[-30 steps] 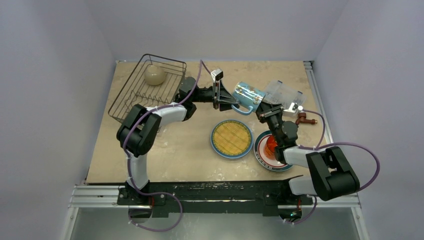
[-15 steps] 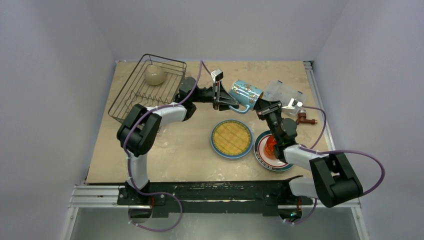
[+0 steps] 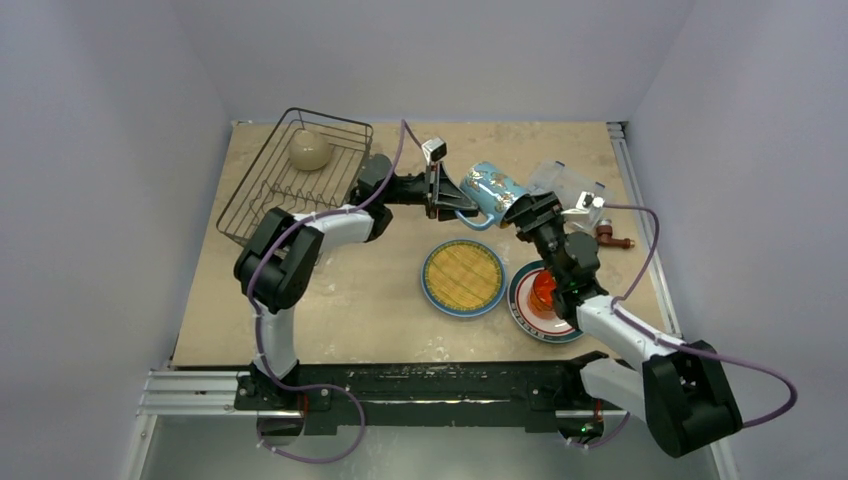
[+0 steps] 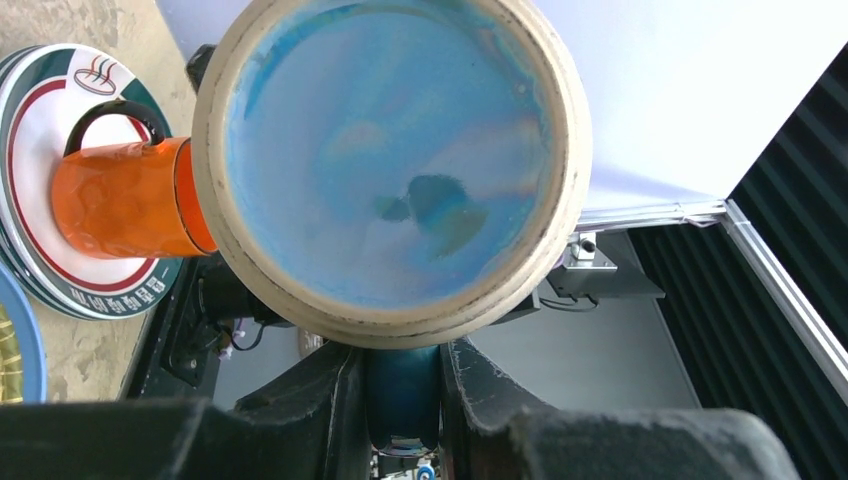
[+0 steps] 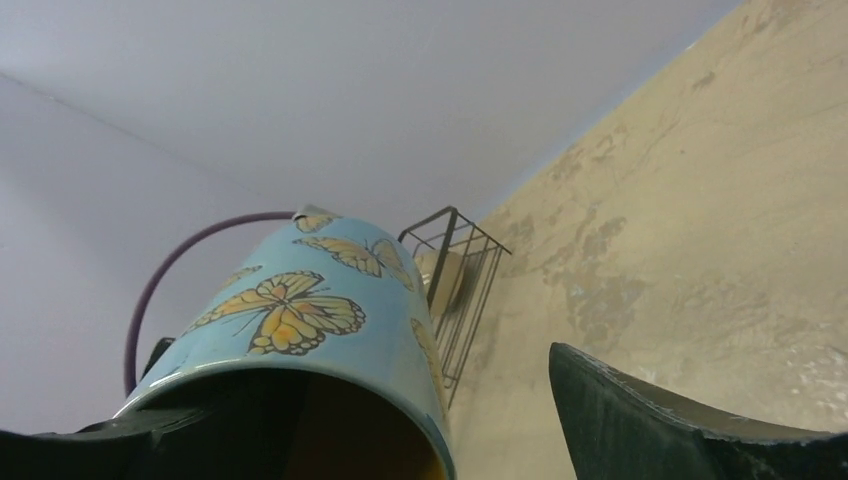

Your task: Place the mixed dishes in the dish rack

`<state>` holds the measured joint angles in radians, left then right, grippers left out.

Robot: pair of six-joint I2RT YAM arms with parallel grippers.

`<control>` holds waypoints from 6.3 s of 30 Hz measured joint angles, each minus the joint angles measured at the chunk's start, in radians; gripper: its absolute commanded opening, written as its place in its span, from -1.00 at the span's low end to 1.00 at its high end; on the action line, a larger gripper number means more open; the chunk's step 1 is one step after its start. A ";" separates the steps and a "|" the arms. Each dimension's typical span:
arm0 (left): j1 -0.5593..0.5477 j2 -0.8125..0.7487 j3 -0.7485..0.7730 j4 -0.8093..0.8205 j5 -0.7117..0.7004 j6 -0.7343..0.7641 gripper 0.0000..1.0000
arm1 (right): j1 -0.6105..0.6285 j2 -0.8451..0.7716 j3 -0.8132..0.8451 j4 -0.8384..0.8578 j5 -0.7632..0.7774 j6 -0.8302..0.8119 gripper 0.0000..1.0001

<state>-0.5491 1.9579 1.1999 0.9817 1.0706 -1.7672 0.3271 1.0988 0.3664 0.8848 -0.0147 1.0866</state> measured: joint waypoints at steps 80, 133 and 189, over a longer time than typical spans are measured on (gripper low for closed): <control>0.339 0.152 0.620 -1.549 -1.312 1.505 -1.00 | 0.008 -0.484 0.241 -1.027 0.199 -0.493 0.96; 0.410 -0.509 0.172 -1.493 -0.578 1.208 0.90 | 0.008 -0.383 0.240 -1.063 0.145 -0.525 0.98; 0.111 -0.488 -0.056 -1.019 -0.192 1.048 0.91 | 0.033 -0.333 0.154 -0.632 -0.275 -0.048 -1.00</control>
<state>-0.4385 1.4700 1.1439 -0.0372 0.8787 -0.7197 0.3599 0.7654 0.5201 0.2523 -0.2901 1.0389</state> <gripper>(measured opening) 0.945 0.100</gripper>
